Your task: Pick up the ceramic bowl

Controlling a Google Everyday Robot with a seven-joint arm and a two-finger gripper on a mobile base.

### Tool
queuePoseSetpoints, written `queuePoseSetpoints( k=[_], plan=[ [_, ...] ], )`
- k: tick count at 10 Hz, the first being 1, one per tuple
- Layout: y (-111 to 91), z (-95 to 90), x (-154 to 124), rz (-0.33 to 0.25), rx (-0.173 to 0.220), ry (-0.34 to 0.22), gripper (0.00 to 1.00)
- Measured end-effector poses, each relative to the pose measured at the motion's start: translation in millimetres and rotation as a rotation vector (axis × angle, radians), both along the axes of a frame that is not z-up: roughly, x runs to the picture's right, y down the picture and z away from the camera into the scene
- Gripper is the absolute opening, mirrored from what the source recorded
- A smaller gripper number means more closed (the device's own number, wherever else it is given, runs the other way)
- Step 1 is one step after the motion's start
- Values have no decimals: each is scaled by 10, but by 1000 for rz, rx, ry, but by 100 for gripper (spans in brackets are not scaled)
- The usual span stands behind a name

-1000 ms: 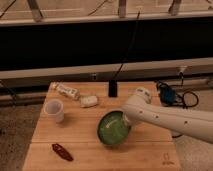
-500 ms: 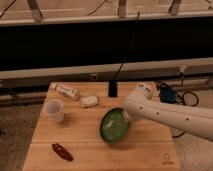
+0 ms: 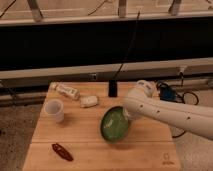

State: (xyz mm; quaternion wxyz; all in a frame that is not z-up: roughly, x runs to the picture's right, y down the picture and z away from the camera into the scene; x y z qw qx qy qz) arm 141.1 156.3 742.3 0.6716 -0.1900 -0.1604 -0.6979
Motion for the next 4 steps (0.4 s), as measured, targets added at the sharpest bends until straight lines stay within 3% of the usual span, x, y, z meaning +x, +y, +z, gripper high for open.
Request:
queuePoseSetpoints(
  k=[4],
  plan=[
    [-76,-61,0,-11,8,-6,0]
  ],
)
